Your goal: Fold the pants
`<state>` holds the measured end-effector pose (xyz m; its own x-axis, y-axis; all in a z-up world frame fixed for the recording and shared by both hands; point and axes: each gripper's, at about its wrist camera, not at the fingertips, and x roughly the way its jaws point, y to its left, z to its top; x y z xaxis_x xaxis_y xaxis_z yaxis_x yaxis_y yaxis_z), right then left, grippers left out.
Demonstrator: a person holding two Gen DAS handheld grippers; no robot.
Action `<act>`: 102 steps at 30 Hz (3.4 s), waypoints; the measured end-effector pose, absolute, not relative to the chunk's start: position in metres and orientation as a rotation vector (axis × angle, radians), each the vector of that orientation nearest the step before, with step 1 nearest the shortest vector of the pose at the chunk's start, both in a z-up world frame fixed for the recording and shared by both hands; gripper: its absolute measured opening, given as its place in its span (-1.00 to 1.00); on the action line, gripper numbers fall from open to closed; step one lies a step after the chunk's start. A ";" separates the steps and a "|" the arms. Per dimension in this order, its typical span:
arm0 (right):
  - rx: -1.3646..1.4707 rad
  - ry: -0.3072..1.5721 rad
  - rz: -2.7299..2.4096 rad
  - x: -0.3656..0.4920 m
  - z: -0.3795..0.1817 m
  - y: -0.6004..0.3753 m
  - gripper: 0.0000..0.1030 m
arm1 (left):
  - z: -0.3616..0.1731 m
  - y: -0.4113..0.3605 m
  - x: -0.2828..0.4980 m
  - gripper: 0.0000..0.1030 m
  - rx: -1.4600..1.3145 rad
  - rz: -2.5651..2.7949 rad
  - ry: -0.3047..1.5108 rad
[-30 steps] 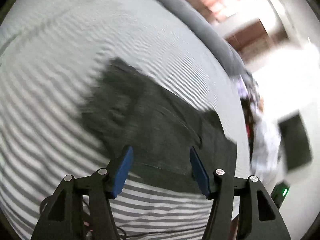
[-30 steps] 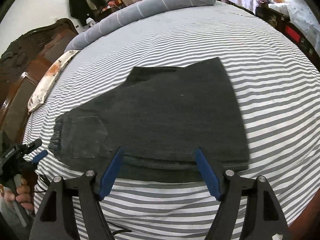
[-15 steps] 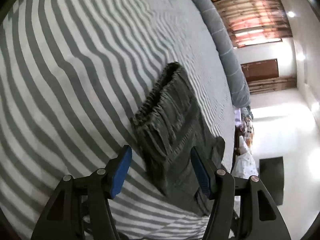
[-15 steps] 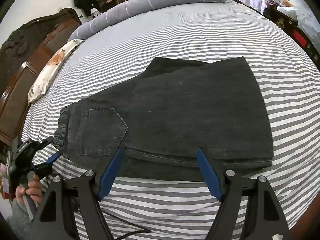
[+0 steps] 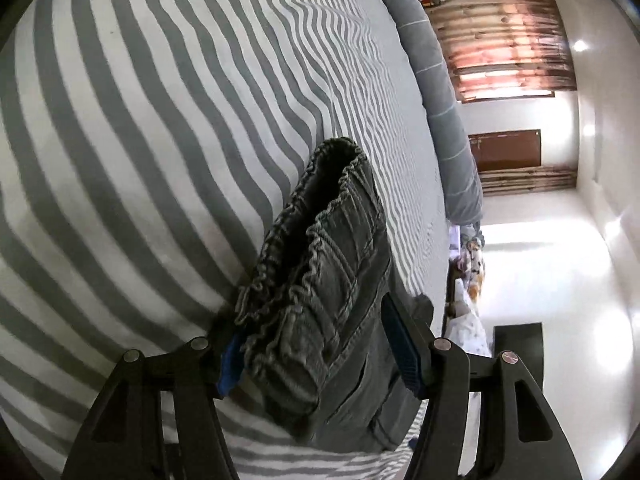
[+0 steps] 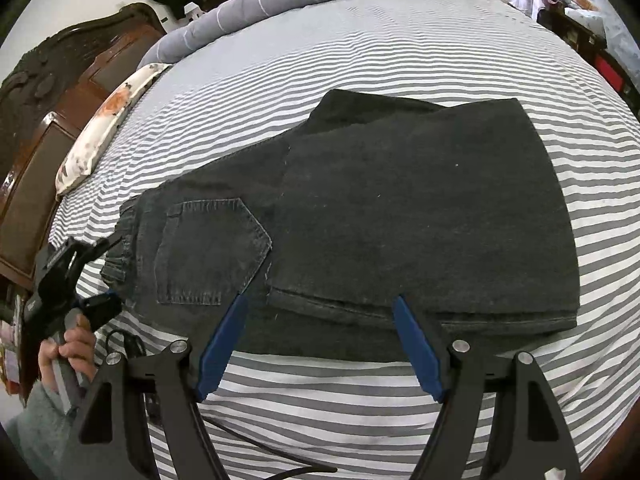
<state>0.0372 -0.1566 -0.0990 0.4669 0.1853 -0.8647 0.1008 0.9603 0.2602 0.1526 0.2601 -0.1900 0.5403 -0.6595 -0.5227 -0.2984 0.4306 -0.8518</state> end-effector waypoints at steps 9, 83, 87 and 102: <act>0.300 1.082 0.004 0.035 -0.103 -0.173 0.46 | -0.171 0.245 0.154 -0.57 -1.002 -0.250 1.041; 0.546 0.948 -0.042 0.029 -0.112 -0.325 -0.07 | -0.097 -0.057 0.133 0.29 -0.018 -0.425 1.093; 0.581 0.964 -0.090 0.043 -0.127 -0.333 -0.11 | -0.107 -0.056 0.139 0.29 -0.013 -0.424 1.105; 0.519 0.842 -0.129 0.019 -0.088 -0.339 -0.82 | -0.086 -0.081 0.128 0.29 0.044 -0.505 1.046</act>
<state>0.0190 -0.3390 -0.0879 0.6666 0.0925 -0.7396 0.3096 0.8683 0.3876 0.1284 -0.0811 -0.0864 0.3977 -0.3787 -0.8357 0.4194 0.8851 -0.2015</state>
